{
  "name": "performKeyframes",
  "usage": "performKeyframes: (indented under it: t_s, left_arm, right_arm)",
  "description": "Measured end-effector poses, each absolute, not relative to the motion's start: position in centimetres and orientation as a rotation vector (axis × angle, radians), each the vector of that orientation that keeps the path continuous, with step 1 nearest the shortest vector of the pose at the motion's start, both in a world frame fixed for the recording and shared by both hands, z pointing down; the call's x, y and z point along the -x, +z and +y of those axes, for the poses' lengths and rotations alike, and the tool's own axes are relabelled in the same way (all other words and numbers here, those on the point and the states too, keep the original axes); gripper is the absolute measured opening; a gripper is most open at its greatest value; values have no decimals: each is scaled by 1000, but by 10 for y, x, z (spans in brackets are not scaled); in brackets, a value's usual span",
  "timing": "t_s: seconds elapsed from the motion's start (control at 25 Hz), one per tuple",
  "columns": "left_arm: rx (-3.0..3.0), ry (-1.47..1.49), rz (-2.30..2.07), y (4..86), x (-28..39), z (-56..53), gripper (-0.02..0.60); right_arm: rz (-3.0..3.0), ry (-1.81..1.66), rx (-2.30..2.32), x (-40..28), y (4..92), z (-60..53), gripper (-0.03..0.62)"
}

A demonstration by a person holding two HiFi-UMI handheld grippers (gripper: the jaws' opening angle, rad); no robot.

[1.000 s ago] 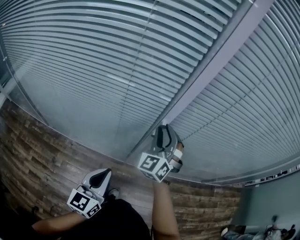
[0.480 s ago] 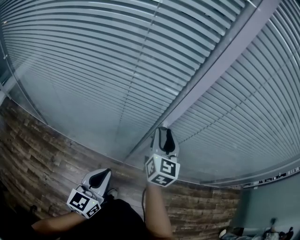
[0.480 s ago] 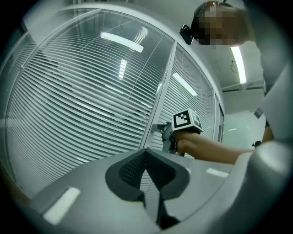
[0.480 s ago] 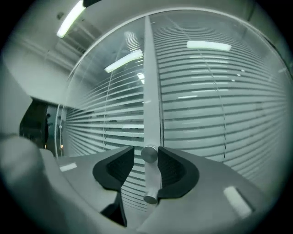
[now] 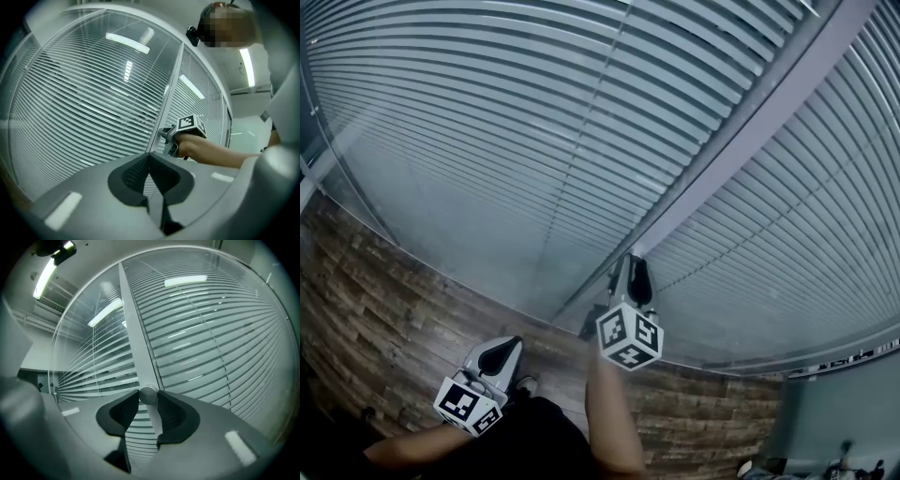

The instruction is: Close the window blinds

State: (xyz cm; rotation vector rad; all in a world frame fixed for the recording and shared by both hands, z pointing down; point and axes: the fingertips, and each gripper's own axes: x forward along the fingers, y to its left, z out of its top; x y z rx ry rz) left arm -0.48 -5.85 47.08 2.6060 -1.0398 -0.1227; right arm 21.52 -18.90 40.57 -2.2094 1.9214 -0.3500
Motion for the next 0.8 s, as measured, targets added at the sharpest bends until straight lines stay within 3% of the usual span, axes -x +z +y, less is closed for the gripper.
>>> performKeyframes:
  t_s: [0.4, 0.8]
  left_arm:
    - [-2603, -129, -1056, 469, 9, -58, 0]
    - [-2625, -157, -1045, 464, 6, -51, 0]
  right_arm:
    - [2113, -105, 2371, -213, 405, -191, 129]
    - [2386, 502, 2686, -204, 405, -191, 127]
